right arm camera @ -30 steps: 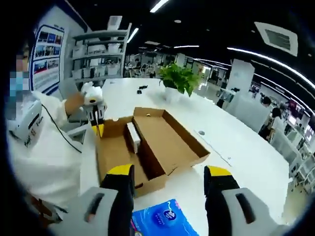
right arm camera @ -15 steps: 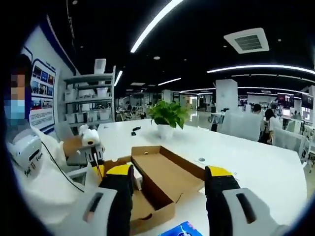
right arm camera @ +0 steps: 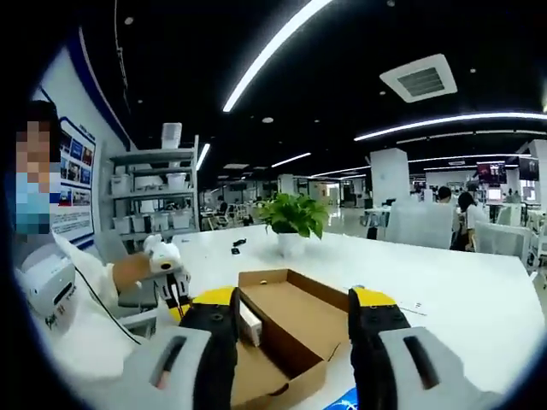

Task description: Operate the shoe box by opening the lid, removing the specified soft item, and placing it in the target area until the item is outside and the box remains undamaged.

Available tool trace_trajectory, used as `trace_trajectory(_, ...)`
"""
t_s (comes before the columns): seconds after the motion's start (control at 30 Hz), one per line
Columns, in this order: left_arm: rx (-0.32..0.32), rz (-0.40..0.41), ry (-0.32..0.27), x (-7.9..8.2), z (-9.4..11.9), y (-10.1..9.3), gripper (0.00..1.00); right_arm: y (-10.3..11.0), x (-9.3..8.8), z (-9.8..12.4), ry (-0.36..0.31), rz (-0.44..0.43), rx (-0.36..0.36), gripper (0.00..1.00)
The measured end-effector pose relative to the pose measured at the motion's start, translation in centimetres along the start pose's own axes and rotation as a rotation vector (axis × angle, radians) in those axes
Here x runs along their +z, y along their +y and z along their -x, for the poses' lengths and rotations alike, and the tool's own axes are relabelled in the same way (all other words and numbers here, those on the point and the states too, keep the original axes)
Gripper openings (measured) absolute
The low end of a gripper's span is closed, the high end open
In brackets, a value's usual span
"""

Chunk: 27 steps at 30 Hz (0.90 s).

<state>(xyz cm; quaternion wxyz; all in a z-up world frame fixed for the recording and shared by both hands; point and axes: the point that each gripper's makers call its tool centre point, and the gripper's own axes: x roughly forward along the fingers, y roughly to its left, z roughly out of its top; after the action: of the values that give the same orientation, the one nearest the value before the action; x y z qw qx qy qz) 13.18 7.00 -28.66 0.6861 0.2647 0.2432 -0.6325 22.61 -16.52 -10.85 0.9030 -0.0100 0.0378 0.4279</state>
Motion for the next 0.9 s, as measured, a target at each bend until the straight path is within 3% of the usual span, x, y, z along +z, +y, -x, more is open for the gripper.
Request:
trace_trajectory(0.07, 0.001, -0.001, 0.002, 0.0, 0.0, 0.0, 0.01, 0.0, -0.4, -0.1, 0.017, 0.035, -0.015, 0.55)
trace_trajectory(0.17, 0.004, -0.003, 0.0, 0.0, 0.0, 0.0, 0.01, 0.6, -1.4, -0.3, 0.045, 0.063, 0.003, 0.67)
trace_trajectory(0.23, 0.005, -0.003, -0.002, 0.0, 0.0, 0.0, 0.01, 0.4, -2.0, -0.2, 0.071, 0.101, -0.015, 0.54)
trace_trajectory(0.3, 0.006, -0.004, -0.003, 0.0, 0.0, 0.0, 0.01, 0.1, -1.5, -0.2, 0.032, 0.076, -0.047, 0.48)
trace_trajectory(0.47, 0.001, 0.0, -0.004, 0.0, 0.0, 0.0, 0.01, -0.1, -0.5, 0.7, -0.034, 0.035, -0.105, 0.49)
trace_trajectory(0.57, -0.007, -0.008, -0.003, -0.1, 0.0, -0.1, 0.01, -0.7, -0.1, 1.4, -0.064, 0.071, -0.188, 0.49)
trace_trajectory(0.63, -0.007, -0.016, -0.003, -0.1, 0.1, -0.1, 0.01, 0.3, 0.0, 1.7, -0.07, 0.066, -0.158, 0.53)
trace_trajectory(0.67, -0.005, -0.022, -0.002, -0.2, 0.1, -0.1, 0.01, 0.7, 0.4, 1.7, -0.096, 0.022, -0.142, 0.57)
trace_trajectory(0.9, -0.014, -0.028, -0.006, -0.3, 0.3, -0.2, 0.01, 0.2, -0.6, 2.7, -0.038, 0.038, -0.262, 0.53)
